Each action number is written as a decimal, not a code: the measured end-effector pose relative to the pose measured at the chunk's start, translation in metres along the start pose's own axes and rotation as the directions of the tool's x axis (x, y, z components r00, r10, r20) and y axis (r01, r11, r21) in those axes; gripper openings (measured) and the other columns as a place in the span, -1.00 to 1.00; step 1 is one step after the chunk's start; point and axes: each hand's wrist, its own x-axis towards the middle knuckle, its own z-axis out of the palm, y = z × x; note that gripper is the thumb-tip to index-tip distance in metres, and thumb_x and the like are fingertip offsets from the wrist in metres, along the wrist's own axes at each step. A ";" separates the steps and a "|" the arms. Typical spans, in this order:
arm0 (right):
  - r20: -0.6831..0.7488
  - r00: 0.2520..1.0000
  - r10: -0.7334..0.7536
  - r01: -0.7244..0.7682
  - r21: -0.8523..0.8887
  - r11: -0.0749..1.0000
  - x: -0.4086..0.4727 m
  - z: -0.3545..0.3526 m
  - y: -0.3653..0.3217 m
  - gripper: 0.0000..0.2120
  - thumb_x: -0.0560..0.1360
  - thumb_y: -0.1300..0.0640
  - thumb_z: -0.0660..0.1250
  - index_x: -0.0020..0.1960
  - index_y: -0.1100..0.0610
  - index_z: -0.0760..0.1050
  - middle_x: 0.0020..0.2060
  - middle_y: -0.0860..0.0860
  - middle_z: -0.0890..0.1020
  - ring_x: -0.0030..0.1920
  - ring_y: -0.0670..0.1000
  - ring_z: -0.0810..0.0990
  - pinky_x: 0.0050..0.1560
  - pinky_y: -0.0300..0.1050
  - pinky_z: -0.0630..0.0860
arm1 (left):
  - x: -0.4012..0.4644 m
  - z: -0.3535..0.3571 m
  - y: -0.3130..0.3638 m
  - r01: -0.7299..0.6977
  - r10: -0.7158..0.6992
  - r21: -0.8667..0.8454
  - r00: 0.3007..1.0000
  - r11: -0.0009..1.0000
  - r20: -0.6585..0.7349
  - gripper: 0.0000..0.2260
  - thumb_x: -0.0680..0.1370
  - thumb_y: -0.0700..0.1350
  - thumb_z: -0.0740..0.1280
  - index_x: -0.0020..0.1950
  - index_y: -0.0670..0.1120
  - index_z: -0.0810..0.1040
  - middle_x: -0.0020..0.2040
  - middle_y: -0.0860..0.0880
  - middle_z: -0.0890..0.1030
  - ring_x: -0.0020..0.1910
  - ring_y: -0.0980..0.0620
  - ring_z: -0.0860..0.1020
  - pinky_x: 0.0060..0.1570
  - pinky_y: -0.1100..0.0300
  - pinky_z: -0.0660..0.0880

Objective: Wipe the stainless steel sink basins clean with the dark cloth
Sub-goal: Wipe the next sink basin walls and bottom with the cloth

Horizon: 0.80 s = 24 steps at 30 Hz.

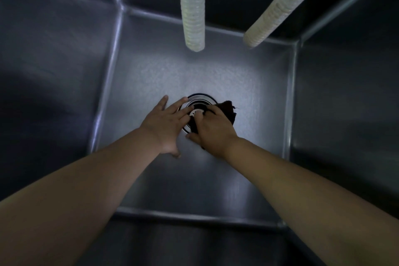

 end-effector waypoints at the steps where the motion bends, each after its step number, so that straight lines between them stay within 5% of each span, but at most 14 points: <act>1: -0.034 0.999 0.038 -0.033 0.135 0.990 -0.003 0.000 0.005 -0.59 0.52 -0.09 0.24 0.13 0.24 0.38 -0.10 0.11 0.63 0.07 0.09 0.52 0.40 -0.17 0.02 | 0.000 0.001 0.000 -0.002 0.002 -0.001 1.000 1.000 -0.006 0.06 0.21 0.39 0.37 0.54 0.00 -0.03 0.56 0.06 -0.14 0.47 0.07 -0.35 0.36 -0.07 -0.42; 4: -0.036 0.972 0.233 -0.190 0.468 0.863 -0.012 0.000 0.009 -0.73 0.45 0.15 0.37 0.08 0.20 0.39 0.01 0.12 0.58 0.23 0.09 0.41 0.25 -0.31 0.12 | -0.001 0.003 -0.001 -0.004 0.004 -0.011 1.000 1.000 -0.026 0.05 0.21 0.39 0.37 0.53 -0.02 0.00 0.56 0.06 -0.14 0.49 0.06 -0.33 0.39 -0.08 -0.38; 6: -0.091 0.936 0.340 -0.223 0.593 0.774 -0.026 0.000 0.001 -0.68 0.40 0.29 0.37 0.15 0.22 0.45 0.09 0.13 0.57 0.23 0.11 0.43 0.26 -0.21 0.26 | -0.002 0.004 -0.002 -0.009 0.009 -0.006 0.999 1.000 -0.039 0.07 0.22 0.40 0.36 0.54 -0.04 -0.04 0.56 0.04 -0.17 0.49 0.04 -0.33 0.41 -0.09 -0.34; 9: -0.225 0.951 0.210 -0.107 0.396 0.912 -0.068 0.016 -0.011 -0.58 0.37 0.26 0.39 0.22 0.18 0.51 0.19 0.11 0.57 0.24 0.10 0.46 0.32 0.04 0.26 | -0.006 0.010 -0.001 0.032 -0.033 -0.025 0.997 0.999 -0.069 0.10 0.26 0.38 0.36 0.54 -0.05 -0.19 0.54 -0.01 -0.26 0.49 0.01 -0.33 0.43 -0.07 -0.30; 11: -0.162 0.987 0.015 0.008 0.140 0.990 -0.100 0.026 -0.015 -0.56 0.38 0.01 0.34 0.24 0.09 0.51 0.27 0.10 0.52 0.26 0.09 0.43 0.23 0.04 0.24 | -0.015 0.015 0.003 0.139 -0.144 -0.068 0.986 0.988 -0.084 0.13 0.29 0.37 0.36 0.52 -0.10 -0.28 0.53 -0.07 -0.31 0.50 -0.03 -0.32 0.45 -0.07 -0.27; 13: -0.083 0.996 -0.028 0.028 -0.005 1.000 -0.120 0.031 -0.009 -0.54 0.39 -0.16 0.24 0.21 0.02 0.51 0.24 0.10 0.54 0.16 0.13 0.49 0.10 0.02 0.25 | -0.025 0.020 0.010 0.251 -0.260 -0.095 0.961 0.963 -0.091 0.10 0.32 0.36 0.33 0.52 -0.15 -0.28 0.54 -0.11 -0.28 0.51 -0.07 -0.28 0.45 -0.12 -0.21; 16: -0.132 0.981 0.143 -0.151 -0.045 0.988 -0.118 0.030 0.010 -0.57 0.41 -0.14 0.18 0.17 0.02 0.54 0.20 0.12 0.55 0.10 0.20 0.51 0.09 0.02 0.25 | -0.041 0.030 0.017 0.361 -0.374 -0.153 0.925 0.920 -0.068 0.08 0.33 0.34 0.33 0.53 -0.19 -0.20 0.54 -0.16 -0.21 0.52 -0.12 -0.21 0.44 -0.19 -0.14; 19: -0.171 0.892 0.419 -0.417 0.046 0.908 -0.082 0.020 0.035 -0.54 0.44 -0.11 0.13 0.24 0.07 0.47 0.32 0.18 0.43 0.27 0.18 0.30 0.22 0.10 0.21 | -0.049 0.039 0.016 0.391 -0.401 -0.220 0.916 0.894 -0.003 0.15 0.26 0.34 0.39 0.52 -0.16 -0.24 0.54 -0.16 -0.24 0.52 -0.15 -0.22 0.42 -0.21 -0.14; 24: -0.182 0.809 0.559 -0.554 0.082 0.829 0.013 -0.010 0.085 -0.45 0.54 -0.13 0.06 0.45 0.11 0.20 0.49 0.22 0.11 0.49 0.21 0.01 0.45 0.22 -0.16 | -0.042 0.045 0.017 0.395 -0.401 -0.249 0.916 0.884 0.027 0.20 0.26 0.34 0.41 0.50 -0.16 -0.32 0.52 -0.16 -0.33 0.50 -0.16 -0.29 0.40 -0.25 -0.18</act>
